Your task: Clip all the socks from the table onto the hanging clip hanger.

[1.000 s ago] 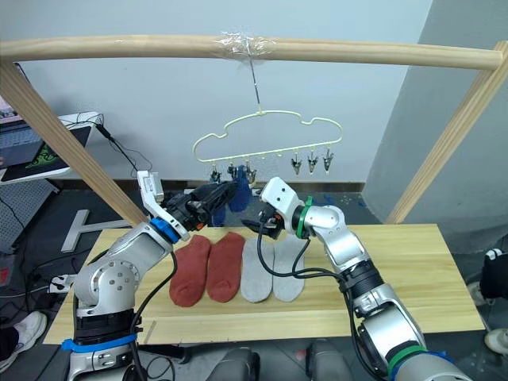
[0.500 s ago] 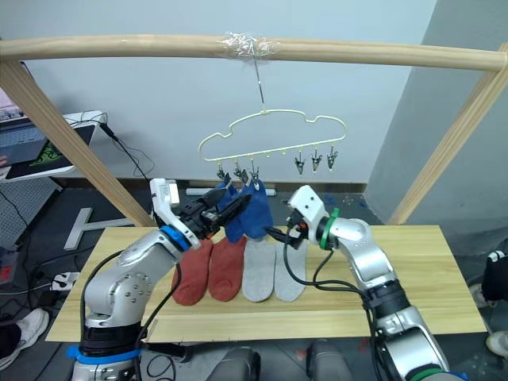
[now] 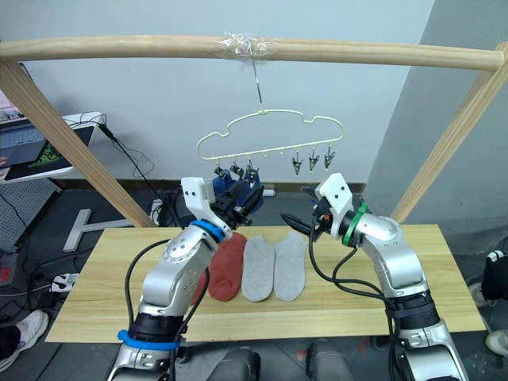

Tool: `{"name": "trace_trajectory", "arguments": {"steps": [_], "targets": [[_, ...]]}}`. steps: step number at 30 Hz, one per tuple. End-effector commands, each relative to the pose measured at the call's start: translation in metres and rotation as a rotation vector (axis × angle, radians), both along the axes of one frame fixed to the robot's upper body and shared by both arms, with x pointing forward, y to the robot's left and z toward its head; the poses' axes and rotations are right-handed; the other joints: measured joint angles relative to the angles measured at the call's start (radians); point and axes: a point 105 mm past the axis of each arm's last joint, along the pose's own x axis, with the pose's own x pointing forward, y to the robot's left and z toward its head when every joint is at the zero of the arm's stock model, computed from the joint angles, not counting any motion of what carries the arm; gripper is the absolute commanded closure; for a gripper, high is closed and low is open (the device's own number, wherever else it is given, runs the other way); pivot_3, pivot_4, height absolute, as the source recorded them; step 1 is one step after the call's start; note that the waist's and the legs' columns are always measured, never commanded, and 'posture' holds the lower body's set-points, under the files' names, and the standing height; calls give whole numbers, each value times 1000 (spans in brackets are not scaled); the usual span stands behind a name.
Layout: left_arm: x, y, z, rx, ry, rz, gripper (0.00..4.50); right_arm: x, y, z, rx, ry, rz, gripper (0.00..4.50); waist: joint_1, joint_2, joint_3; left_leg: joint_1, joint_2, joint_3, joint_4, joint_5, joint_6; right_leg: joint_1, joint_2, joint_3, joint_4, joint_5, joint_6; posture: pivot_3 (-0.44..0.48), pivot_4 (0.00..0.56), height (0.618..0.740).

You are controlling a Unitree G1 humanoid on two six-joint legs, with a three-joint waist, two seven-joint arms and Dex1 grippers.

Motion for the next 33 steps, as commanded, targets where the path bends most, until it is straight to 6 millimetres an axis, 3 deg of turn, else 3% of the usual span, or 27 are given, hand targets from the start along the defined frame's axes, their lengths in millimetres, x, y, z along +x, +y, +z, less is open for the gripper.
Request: {"name": "trace_trajectory", "arguments": {"steps": [1,11,21,33], "targets": [[8,3,7,-2,-51,51,2194,-3,-1,19,20,-60,6,0,0,0,0,0,0,1,0,0,0,0,0,0,0,0,0,7,156,740],[21,5,1,-6,-49,102,2194,-3,-2,29,35,-86,2,0,0,0,0,0,0,4,0,0,0,0,0,0,0,0,0,-7,152,740],[43,-1,14,-12,-82,118,2194,0,-5,32,30,-95,-15,0,-2,0,0,0,0,4,0,0,0,-1,0,0,1,0,0,-20,152,740],[40,-14,19,33,-134,58,2194,3,-8,33,29,-99,-30,0,-3,0,0,0,0,4,0,0,0,-1,0,0,1,0,0,-26,155,740]]}}
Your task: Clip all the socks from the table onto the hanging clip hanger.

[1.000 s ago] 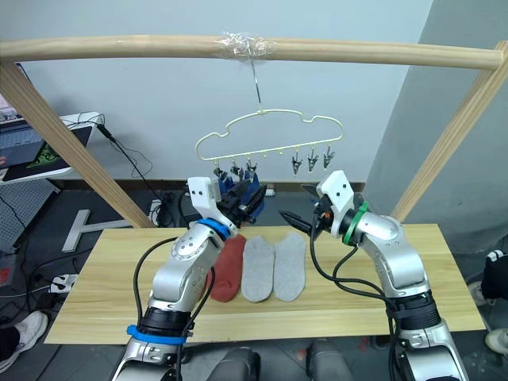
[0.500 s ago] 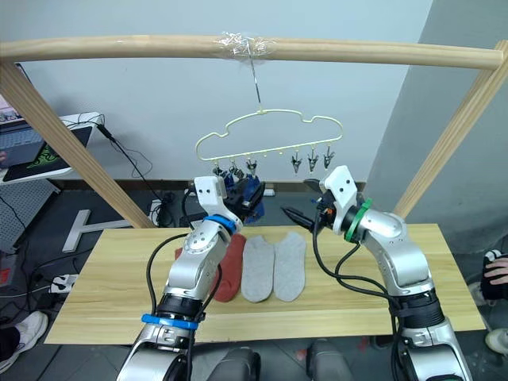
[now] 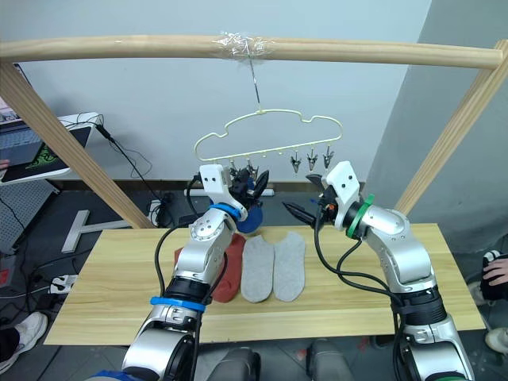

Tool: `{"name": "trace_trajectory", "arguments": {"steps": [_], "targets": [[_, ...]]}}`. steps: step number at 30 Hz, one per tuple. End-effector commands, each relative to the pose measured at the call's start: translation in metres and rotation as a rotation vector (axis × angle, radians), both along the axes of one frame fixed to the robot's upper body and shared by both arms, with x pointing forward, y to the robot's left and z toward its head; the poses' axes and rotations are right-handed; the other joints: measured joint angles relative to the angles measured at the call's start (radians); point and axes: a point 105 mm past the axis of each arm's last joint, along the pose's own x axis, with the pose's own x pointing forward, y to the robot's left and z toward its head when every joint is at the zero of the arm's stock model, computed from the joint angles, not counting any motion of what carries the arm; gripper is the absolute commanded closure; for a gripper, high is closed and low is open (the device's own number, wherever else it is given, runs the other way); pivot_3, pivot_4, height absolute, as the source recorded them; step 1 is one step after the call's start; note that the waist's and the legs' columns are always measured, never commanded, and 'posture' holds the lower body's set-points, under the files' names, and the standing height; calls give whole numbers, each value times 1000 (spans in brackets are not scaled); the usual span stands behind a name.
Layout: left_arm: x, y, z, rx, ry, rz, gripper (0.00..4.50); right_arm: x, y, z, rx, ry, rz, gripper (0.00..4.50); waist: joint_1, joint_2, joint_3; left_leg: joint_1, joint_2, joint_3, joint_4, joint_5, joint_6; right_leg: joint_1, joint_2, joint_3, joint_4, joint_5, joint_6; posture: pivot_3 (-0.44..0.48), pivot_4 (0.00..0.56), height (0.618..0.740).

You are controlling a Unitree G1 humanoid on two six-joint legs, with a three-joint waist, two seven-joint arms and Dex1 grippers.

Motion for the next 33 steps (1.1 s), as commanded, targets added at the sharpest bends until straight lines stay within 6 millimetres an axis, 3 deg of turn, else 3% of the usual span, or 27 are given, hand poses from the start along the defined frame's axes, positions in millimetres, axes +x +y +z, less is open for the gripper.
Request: {"name": "trace_trajectory", "arguments": {"steps": [1,21,24,28,31,33], "targets": [[-3,-6,18,18,-83,-20,2194,-1,-1,17,19,-65,1,0,0,0,0,0,0,0,0,0,0,0,0,0,0,0,0,-26,155,740],[-1,-4,27,78,-148,15,2194,-1,-2,18,23,-66,-2,0,0,0,0,0,0,0,0,0,0,0,0,0,0,0,0,-27,157,740],[-2,-5,28,78,-152,6,2766,-1,-2,18,24,-66,-1,0,0,0,0,0,0,0,0,0,0,0,0,0,0,0,0,-27,156,740],[-3,-5,26,74,-145,0,3886,-1,-2,18,23,-68,-3,0,0,0,0,0,0,0,0,0,0,0,0,0,0,0,0,-27,156,740],[-3,-5,24,76,-136,-8,4403,-1,-2,18,24,-68,-4,0,0,0,0,0,0,0,0,0,0,0,0,0,0,0,0,-27,156,740],[-3,-5,23,77,-133,-9,4481,-1,-2,18,24,-68,-4,0,0,0,0,0,0,0,0,0,0,0,0,0,0,0,0,-27,156,740]]}}
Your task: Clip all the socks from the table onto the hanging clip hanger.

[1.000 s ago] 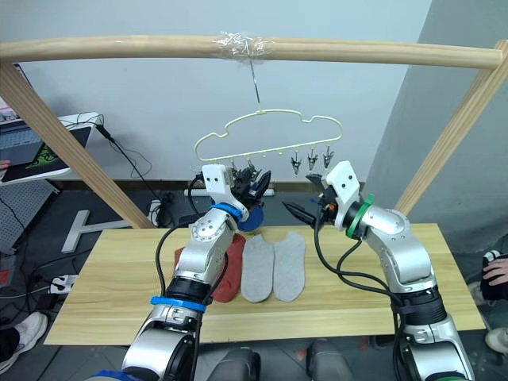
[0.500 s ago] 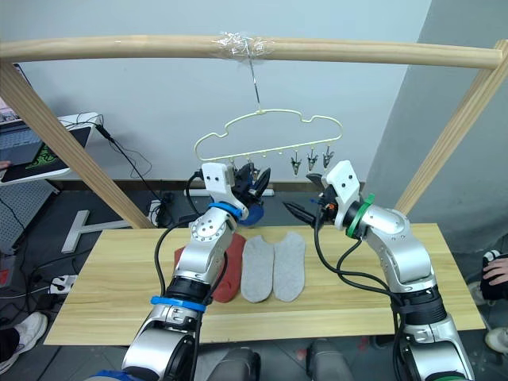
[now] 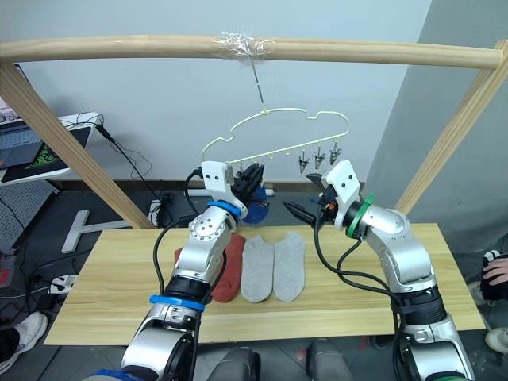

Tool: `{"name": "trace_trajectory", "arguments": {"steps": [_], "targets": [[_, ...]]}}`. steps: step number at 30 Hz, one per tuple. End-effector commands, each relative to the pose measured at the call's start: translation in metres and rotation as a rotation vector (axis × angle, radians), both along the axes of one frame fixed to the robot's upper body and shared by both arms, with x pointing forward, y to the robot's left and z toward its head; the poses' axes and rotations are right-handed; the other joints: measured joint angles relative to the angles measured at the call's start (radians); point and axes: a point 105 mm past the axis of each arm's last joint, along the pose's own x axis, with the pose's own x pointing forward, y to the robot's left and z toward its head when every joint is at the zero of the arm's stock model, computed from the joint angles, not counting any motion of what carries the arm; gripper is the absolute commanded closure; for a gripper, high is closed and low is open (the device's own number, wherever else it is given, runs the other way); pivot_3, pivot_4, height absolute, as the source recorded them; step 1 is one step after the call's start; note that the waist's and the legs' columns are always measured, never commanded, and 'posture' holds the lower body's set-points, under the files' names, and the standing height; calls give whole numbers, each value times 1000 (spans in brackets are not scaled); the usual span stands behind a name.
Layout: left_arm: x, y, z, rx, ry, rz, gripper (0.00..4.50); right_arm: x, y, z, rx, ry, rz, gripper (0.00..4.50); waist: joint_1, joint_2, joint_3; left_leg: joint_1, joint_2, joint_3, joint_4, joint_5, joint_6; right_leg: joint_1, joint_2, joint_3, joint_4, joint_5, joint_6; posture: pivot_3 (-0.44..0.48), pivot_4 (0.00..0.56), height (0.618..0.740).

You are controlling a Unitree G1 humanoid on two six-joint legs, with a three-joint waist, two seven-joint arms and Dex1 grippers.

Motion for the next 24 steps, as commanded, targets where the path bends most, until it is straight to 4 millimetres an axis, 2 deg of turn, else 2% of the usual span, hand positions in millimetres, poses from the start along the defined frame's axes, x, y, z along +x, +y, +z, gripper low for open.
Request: {"name": "trace_trajectory", "arguments": {"steps": [1,5,7,10,14,19,24], "targets": [[-2,-5,14,-7,-52,-23,4481,-1,-2,17,23,-65,0,0,0,0,0,0,0,0,0,0,0,0,0,0,0,0,0,-27,156,740],[-1,-1,14,-32,-35,-17,4481,-1,-1,12,9,-51,-1,0,0,0,0,0,0,0,0,0,0,0,0,0,0,0,0,-26,156,740],[1,5,15,-71,-14,0,4481,2,-2,-14,-89,17,-23,0,0,0,0,0,0,0,0,0,0,0,0,0,0,0,0,-26,156,740],[-2,13,18,-124,5,-16,4481,-1,7,-69,-227,113,-24,0,-2,-1,-1,1,0,0,0,0,0,0,0,0,0,0,0,-27,158,740],[-6,20,20,-139,21,-47,4481,3,20,-112,-284,221,-57,0,-12,-1,0,0,1,1,0,0,0,-1,0,0,2,2,-4,-16,160,740],[-8,26,19,-126,27,-32,4481,14,37,-147,-276,352,-96,0,-22,-1,-1,1,0,1,1,0,0,0,0,1,2,3,-4,15,163,740],[-11,24,16,-125,32,-33,4481,22,42,-169,-307,396,-125,0,-21,-1,0,1,1,0,0,0,0,-1,0,1,2,3,-5,38,168,740]]}}
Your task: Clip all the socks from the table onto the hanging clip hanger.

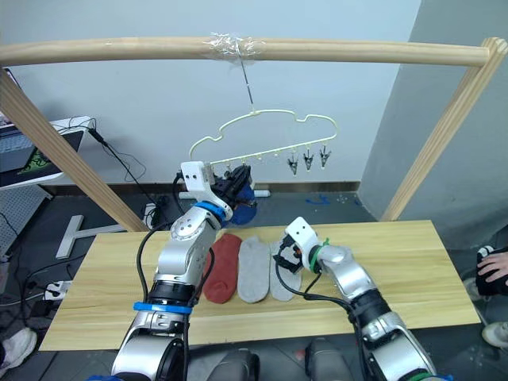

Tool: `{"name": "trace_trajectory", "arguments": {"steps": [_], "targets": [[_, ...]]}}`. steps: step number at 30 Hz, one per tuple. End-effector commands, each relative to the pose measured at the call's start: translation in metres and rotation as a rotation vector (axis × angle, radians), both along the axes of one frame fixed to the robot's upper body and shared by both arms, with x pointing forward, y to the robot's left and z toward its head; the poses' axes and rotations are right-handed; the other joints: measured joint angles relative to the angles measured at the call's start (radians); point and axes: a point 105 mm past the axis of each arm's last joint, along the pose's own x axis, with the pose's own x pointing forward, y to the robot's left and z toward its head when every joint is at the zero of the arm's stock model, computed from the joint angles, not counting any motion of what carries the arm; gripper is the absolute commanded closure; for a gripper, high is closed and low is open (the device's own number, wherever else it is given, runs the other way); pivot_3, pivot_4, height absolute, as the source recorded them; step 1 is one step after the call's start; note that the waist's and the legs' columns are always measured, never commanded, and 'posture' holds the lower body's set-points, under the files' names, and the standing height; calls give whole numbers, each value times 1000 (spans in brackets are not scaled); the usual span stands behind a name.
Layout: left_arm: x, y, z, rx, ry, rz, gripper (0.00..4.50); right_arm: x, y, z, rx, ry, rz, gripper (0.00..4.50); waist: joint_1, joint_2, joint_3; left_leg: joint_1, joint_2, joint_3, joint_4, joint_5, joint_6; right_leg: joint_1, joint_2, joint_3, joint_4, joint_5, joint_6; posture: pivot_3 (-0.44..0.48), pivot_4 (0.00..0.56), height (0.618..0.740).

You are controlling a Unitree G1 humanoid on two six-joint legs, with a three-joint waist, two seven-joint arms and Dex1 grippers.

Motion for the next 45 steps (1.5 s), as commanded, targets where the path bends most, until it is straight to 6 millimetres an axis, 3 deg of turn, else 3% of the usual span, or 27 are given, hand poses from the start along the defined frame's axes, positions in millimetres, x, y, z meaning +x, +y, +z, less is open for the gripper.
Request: {"name": "trace_trajectory", "arguments": {"steps": [1,6,13,16,19,24,29,32,39,45], "targets": [[-5,-3,15,-10,-50,-9,4481,8,-1,-5,-28,-17,-16,0,2,0,0,0,0,0,0,0,0,0,0,0,0,0,0,38,168,740],[-8,-1,13,-10,-45,1,4481,5,-6,-38,-166,21,0,0,2,0,0,0,-1,1,0,0,0,0,-1,1,-1,0,0,56,170,740],[-11,3,13,-5,-43,11,4500,-9,-13,-57,-213,58,78,2454,2,0,0,2,0,0,0,0,0,2,0,1,1,0,0,68,165,740],[-13,1,12,-5,-35,-2,4500,-16,-27,-64,-238,57,116,3509,6,0,-1,3,-1,0,1,0,0,3,0,1,1,0,0,66,164,740],[-15,0,10,-25,-12,-32,4500,-13,-35,-51,-229,-17,153,4473,15,1,-1,3,-2,0,1,0,0,4,0,0,0,-1,3,63,163,740],[-18,0,8,-92,53,-85,4500,-12,-41,-29,-236,-145,241,4473,21,1,-1,3,-1,0,1,0,0,4,0,0,0,-2,4,54,162,740],[-25,5,5,-363,248,-215,4500,-13,-31,38,-306,-551,443,4473,9,1,0,1,0,1,1,0,0,2,0,1,0,-2,5,42,165,740],[-31,6,5,-408,301,-275,4500,-17,-19,64,-283,-658,489,4473,-5,1,0,2,0,1,1,0,0,2,0,1,0,-2,6,35,167,740],[-33,-1,9,-427,313,-303,4500,-18,8,96,-251,-756,536,4473,-1,0,0,2,0,0,1,1,-1,3,0,1,0,-2,5,27,168,740],[-36,-7,8,-420,318,-318,4500,-11,11,109,-260,-799,523,4473,2,0,0,1,0,-1,0,2,-4,2,-1,1,-1,-2,5,27,168,740]]}}
